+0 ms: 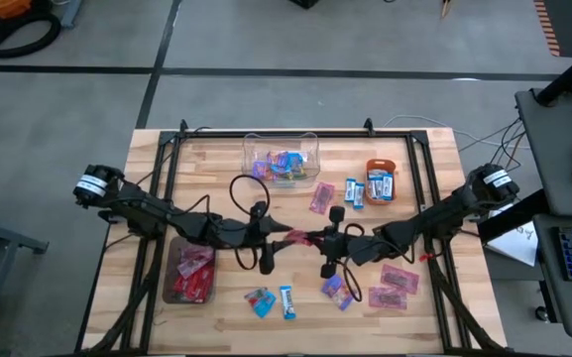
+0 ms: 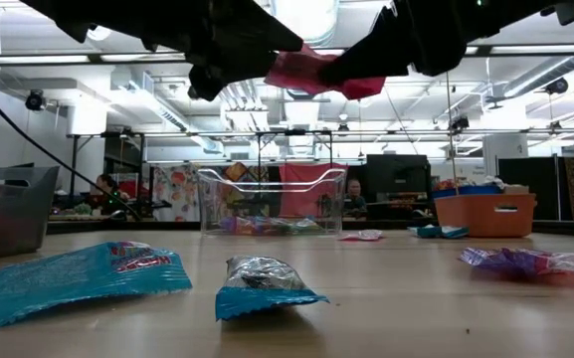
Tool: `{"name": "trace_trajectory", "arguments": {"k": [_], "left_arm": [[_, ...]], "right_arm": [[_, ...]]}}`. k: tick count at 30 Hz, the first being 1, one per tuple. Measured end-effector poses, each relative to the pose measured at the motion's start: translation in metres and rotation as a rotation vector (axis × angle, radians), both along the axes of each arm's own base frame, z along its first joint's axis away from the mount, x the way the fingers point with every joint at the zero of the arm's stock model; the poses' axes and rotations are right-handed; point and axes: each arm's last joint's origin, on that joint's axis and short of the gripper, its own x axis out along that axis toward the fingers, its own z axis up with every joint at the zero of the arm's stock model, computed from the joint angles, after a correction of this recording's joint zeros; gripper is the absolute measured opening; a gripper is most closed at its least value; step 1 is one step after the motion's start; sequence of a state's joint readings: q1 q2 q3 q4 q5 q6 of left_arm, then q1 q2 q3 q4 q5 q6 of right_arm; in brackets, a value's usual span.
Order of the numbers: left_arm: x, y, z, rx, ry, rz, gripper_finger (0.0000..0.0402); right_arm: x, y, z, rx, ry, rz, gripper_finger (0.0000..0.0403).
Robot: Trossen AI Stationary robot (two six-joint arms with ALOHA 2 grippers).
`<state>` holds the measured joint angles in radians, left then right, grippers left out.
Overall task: Sort candy
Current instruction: Put the red candy into the black bin
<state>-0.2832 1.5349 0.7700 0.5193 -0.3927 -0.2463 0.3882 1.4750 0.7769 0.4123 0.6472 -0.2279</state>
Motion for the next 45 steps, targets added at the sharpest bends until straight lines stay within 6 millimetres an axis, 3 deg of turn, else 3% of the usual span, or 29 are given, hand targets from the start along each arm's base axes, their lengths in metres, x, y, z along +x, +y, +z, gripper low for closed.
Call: {"name": "trace_trajectory", "arguments": {"k": [10,15,20,26,31,35,39,45], "left_arm": [[0.001,0.003,-0.001,0.0,0.006,0.009,0.0015],[0.001,0.003,0.0,0.002,0.007,0.004,0.0009],[-0.002,0.003,0.009,-0.003,0.056,-0.005,0.0003],[-0.023,-0.003,0.049,-0.033,0.422,0.03,0.0001],[-0.066,-0.018,0.092,-0.091,0.877,0.097,0.0001],[-0.095,-0.031,0.117,-0.152,1.063,0.171,0.0],[-0.108,-0.04,0.112,-0.241,1.189,0.174,0.0],[-0.117,-0.042,0.073,-0.303,1.375,0.264,0.001]], "right_arm": [[0.001,0.0,0.002,0.011,-0.025,0.003,0.0013],[0.001,0.001,0.002,0.044,-0.031,0.017,0.0021],[-0.001,-0.002,0.009,0.12,-0.063,-0.015,0.0087],[-0.007,-0.004,0.02,0.14,-0.084,-0.026,0.0162],[-0.009,-0.005,0.022,0.139,-0.084,-0.027,0.0192],[-0.009,-0.005,0.02,0.158,-0.066,-0.038,0.0201],[-0.01,-0.005,0.018,0.17,-0.057,-0.044,0.0203],[-0.01,-0.005,0.018,0.17,-0.054,-0.04,0.0203]]}}
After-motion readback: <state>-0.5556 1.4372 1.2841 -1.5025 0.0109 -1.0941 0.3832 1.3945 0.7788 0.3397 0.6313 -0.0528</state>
